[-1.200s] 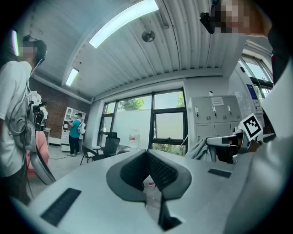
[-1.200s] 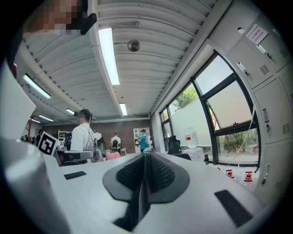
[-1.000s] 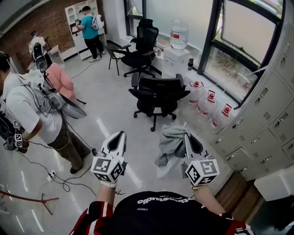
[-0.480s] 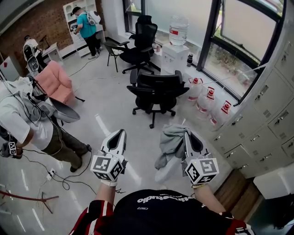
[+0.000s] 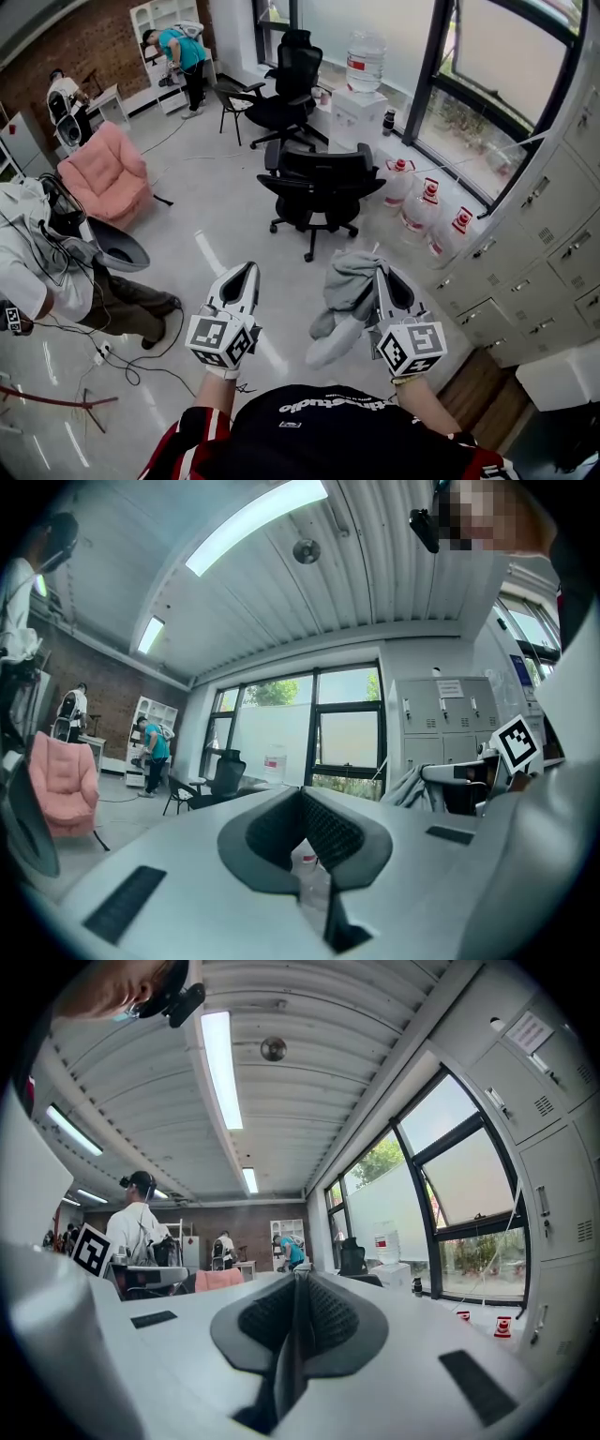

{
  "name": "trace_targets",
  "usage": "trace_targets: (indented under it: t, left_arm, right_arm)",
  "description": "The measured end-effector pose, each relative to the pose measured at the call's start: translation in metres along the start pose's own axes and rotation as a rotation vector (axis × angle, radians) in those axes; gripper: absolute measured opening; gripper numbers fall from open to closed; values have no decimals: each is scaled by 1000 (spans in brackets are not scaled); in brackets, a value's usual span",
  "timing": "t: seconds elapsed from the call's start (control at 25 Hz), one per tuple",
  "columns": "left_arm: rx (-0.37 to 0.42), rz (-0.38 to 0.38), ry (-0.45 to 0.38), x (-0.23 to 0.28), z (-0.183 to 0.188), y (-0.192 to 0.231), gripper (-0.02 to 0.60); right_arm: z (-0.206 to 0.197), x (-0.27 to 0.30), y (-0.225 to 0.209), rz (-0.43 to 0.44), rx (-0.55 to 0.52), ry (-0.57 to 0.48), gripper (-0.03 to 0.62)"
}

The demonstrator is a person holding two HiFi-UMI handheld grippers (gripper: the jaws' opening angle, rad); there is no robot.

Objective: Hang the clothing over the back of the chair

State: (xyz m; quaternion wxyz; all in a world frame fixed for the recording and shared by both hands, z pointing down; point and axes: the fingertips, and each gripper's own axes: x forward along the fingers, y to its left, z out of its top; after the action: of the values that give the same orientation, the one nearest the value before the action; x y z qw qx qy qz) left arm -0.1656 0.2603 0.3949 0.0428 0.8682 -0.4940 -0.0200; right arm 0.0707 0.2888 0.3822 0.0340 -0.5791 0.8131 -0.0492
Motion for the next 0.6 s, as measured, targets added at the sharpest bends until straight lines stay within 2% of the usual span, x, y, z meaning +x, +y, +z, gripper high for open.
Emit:
trace_targets:
  t: [0.6]
  left_arm:
    - [-6,36,-21,43,0,-35,25]
  right_arm:
    - [3,19,-55,44,39,-5,29]
